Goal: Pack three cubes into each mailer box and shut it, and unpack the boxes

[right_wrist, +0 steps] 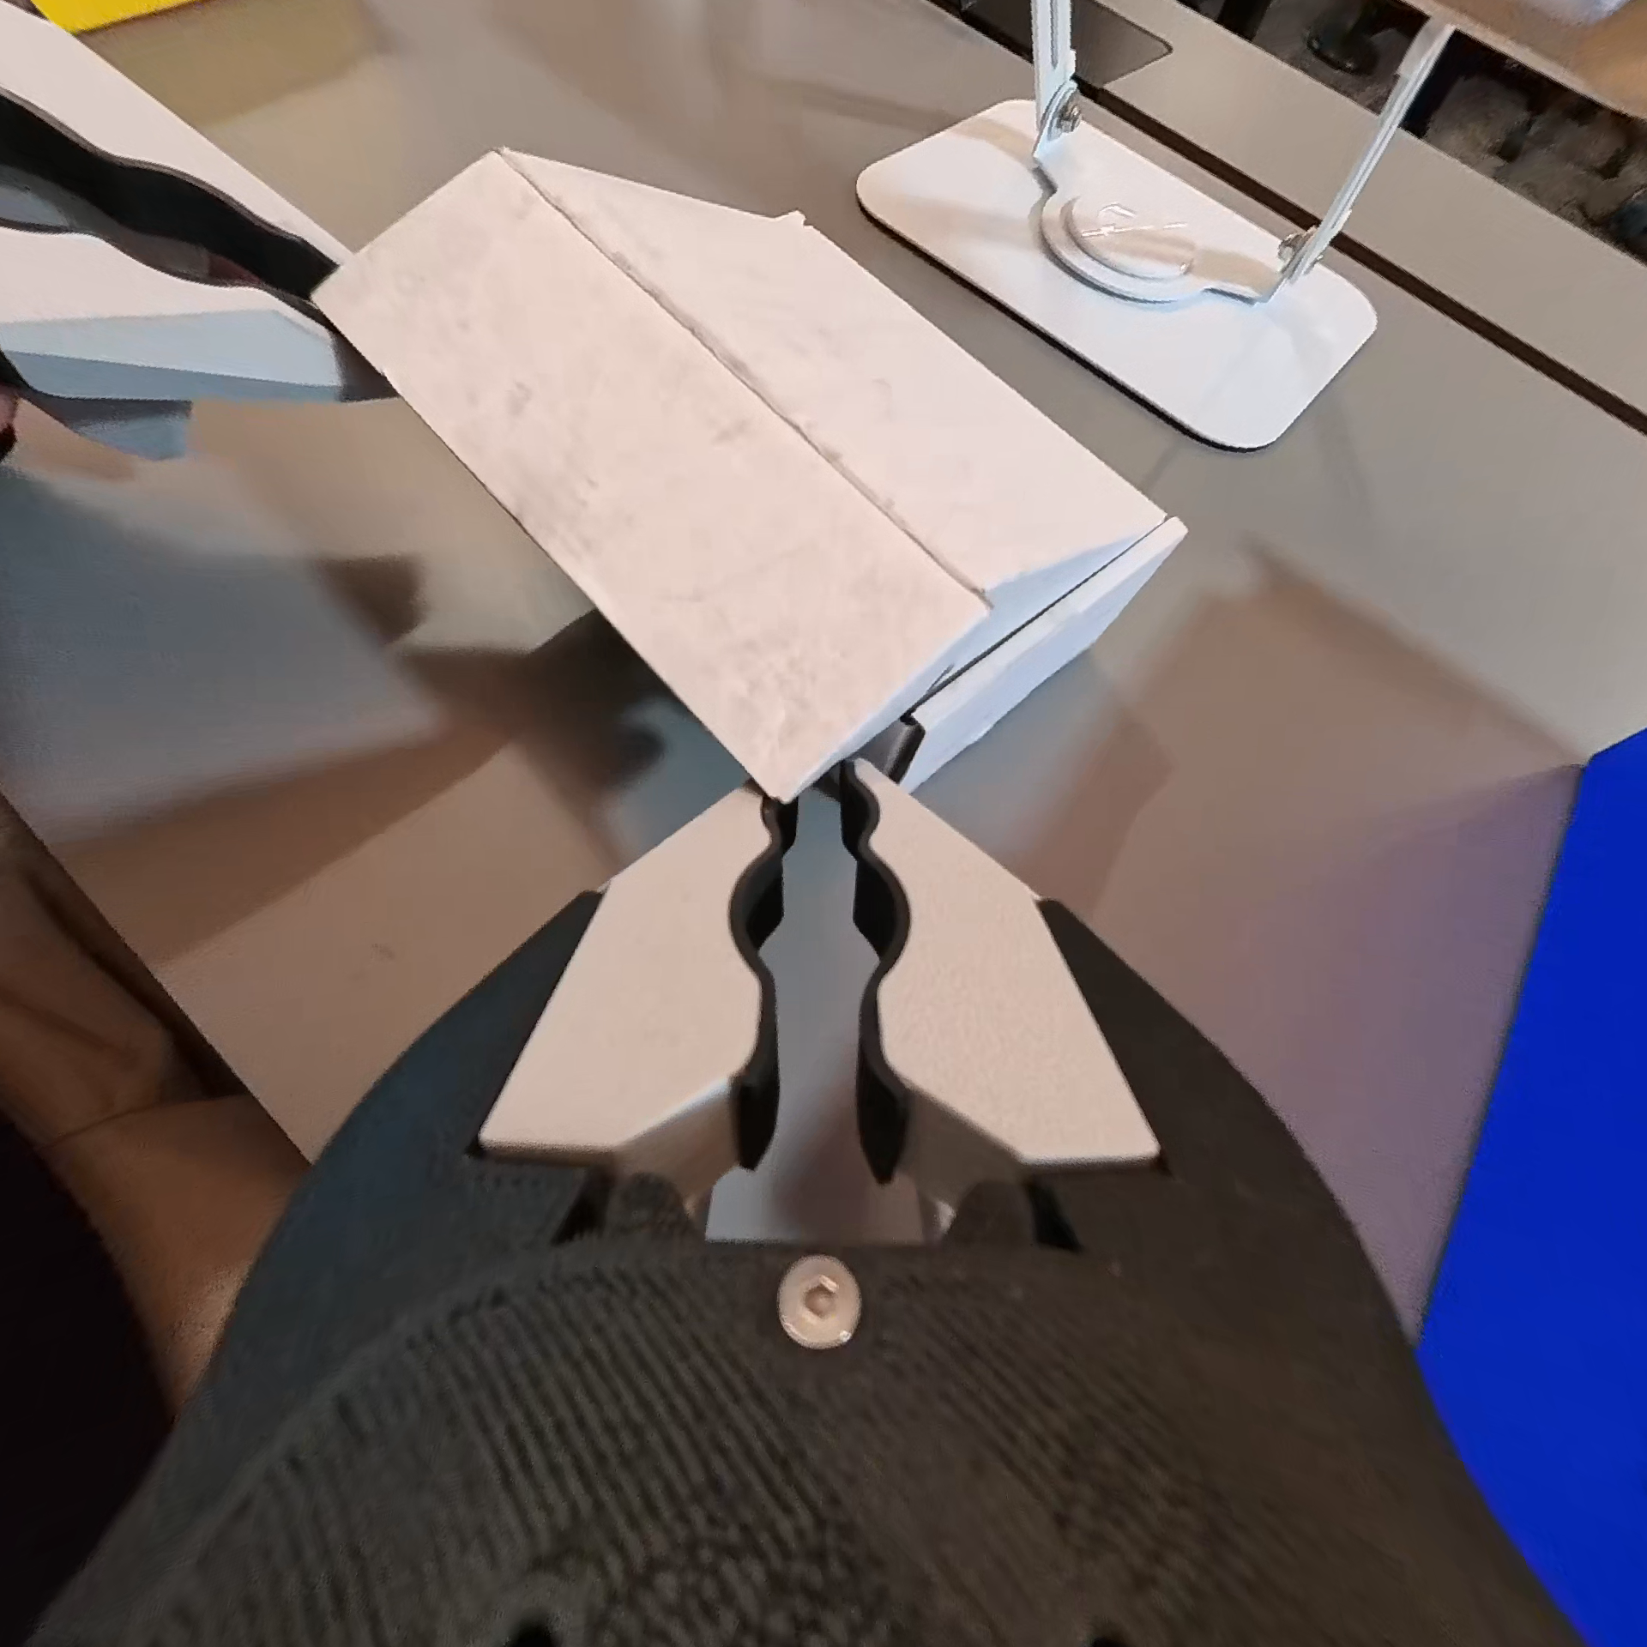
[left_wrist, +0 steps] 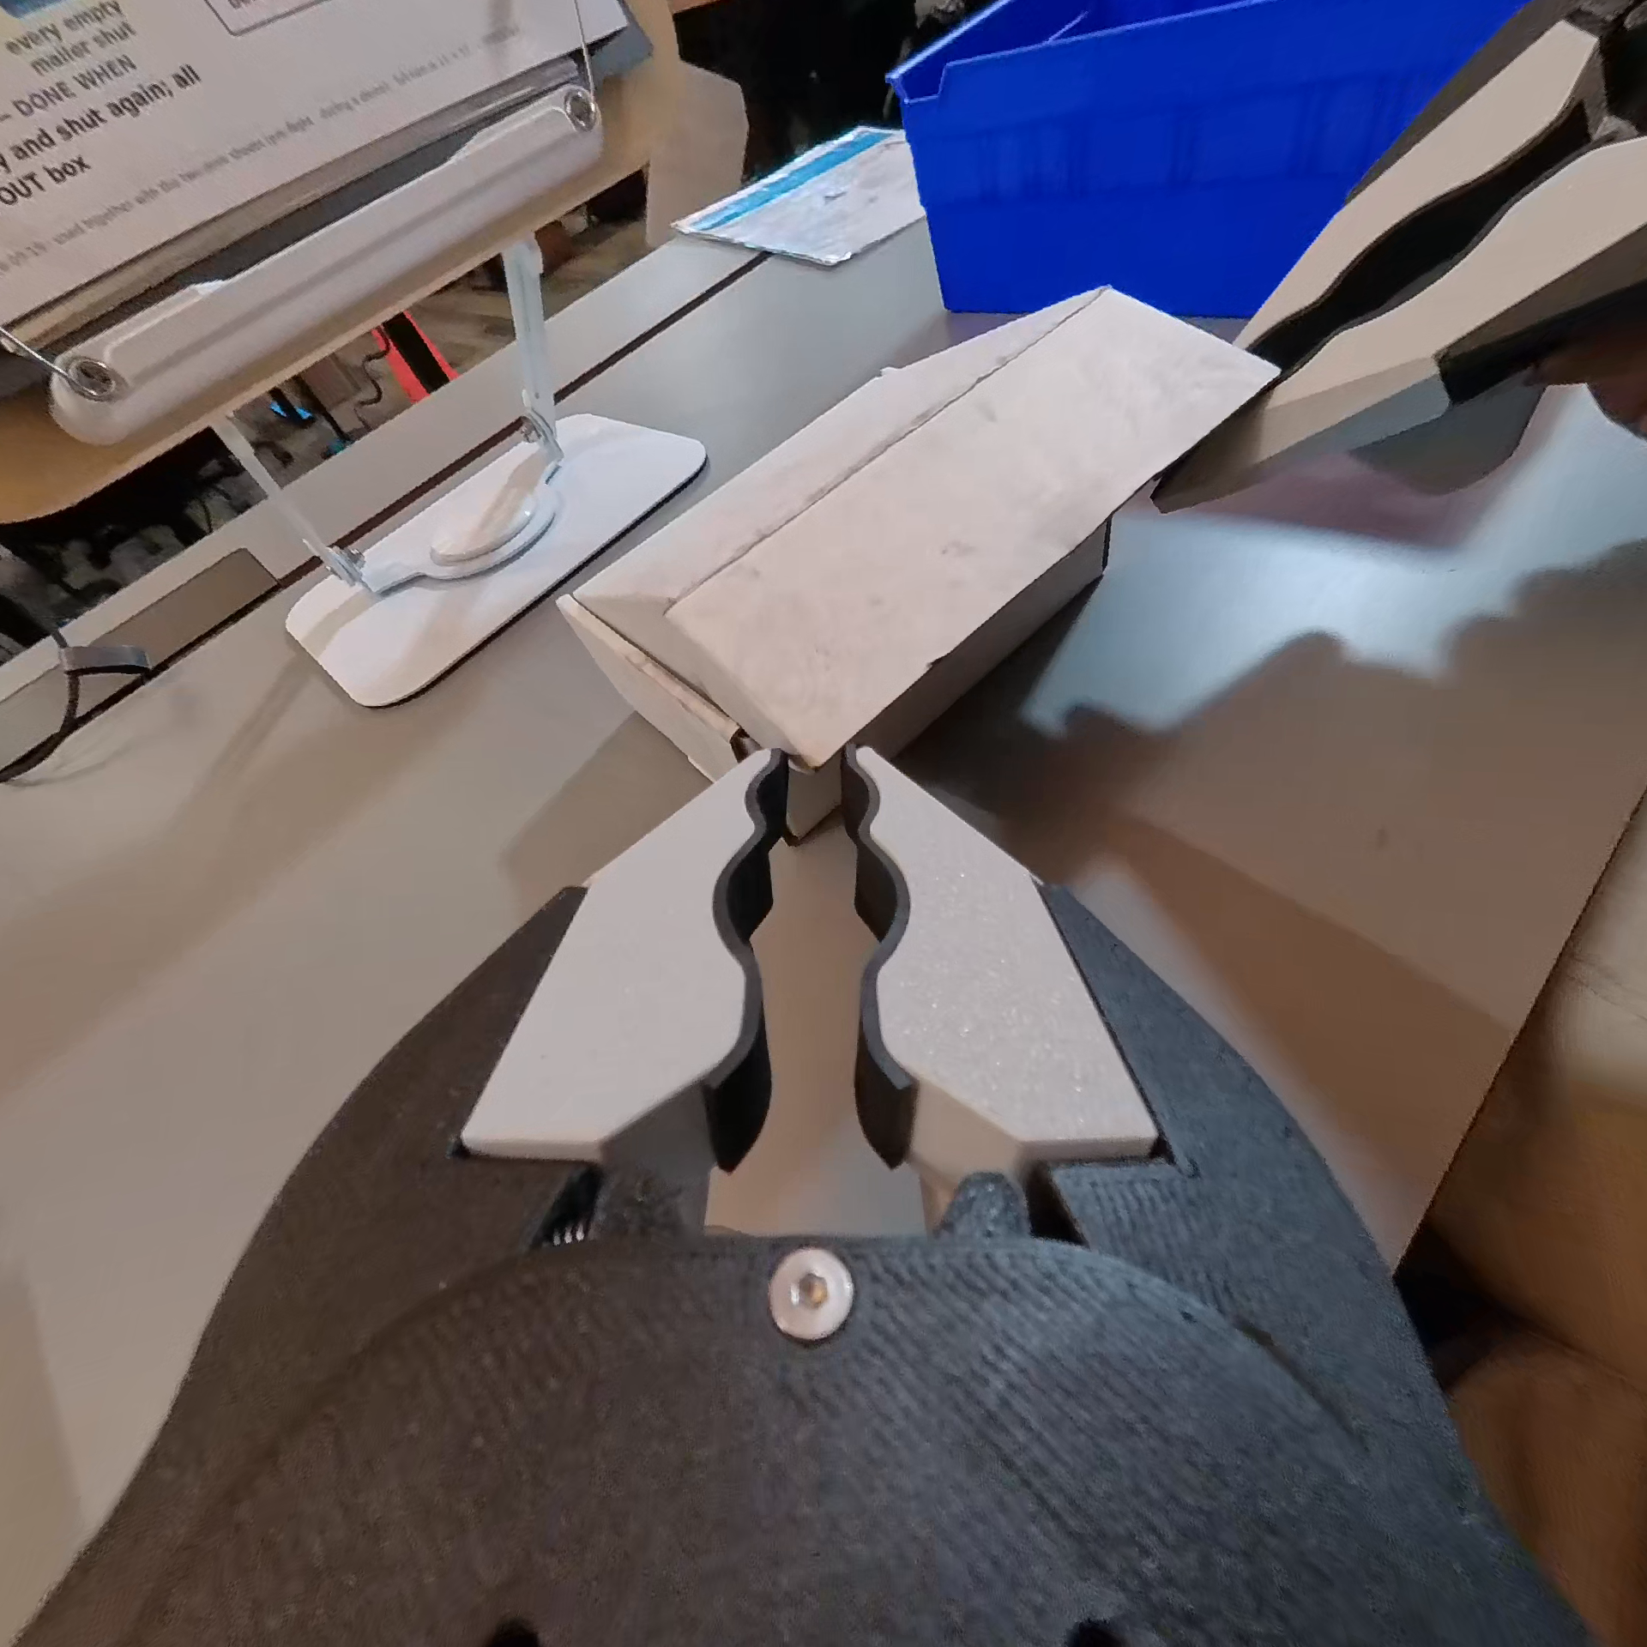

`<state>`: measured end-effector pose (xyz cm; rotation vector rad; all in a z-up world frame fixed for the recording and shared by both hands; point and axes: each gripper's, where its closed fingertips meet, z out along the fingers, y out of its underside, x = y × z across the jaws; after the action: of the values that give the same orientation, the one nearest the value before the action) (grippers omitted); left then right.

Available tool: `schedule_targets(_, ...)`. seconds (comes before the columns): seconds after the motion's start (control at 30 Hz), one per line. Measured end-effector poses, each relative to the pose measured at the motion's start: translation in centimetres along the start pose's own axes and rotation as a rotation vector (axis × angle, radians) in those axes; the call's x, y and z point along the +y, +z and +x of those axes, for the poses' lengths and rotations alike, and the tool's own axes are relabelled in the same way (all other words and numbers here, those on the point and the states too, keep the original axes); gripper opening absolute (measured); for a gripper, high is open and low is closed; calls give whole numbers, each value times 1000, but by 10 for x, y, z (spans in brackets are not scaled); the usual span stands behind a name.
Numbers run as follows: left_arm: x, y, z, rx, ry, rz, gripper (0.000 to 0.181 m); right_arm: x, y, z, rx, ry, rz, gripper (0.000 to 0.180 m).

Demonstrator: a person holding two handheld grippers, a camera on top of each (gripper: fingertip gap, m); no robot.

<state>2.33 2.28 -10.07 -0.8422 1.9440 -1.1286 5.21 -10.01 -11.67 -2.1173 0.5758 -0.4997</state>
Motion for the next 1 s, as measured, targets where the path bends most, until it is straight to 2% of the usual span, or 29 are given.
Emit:
schedule_targets(0.23,2,1,1,35,-27,-11,12,6,4,-5,-80,55,-4,0)
schedule_targets(0.3,4,2,9,86,-8,-27,6,9,7,-9,-88,37,-18,0)
schedule_targets(0.47,7,4,6,36,11,-49,26,9,8,-6,0,-73,-50,13)
schedule_targets(0.6,3,3,1,29,-16,-22,22,14,2,7,99,-123,-88,24)
schedule_targets(0.73,-4,0,1,28,-2,35,15,-5,-11,18,148,-87,20,33)
schedule_targets(0.8,-6,0,3,28,20,41,13,-11,-13,19,141,-63,65,30)
schedule_targets(0.87,-9,0,6,24,49,66,9,-12,-13,17,130,-58,75,17)
schedule_targets(1.0,-12,-1,7,13,77,88,6,-15,-16,19,167,-99,72,9)
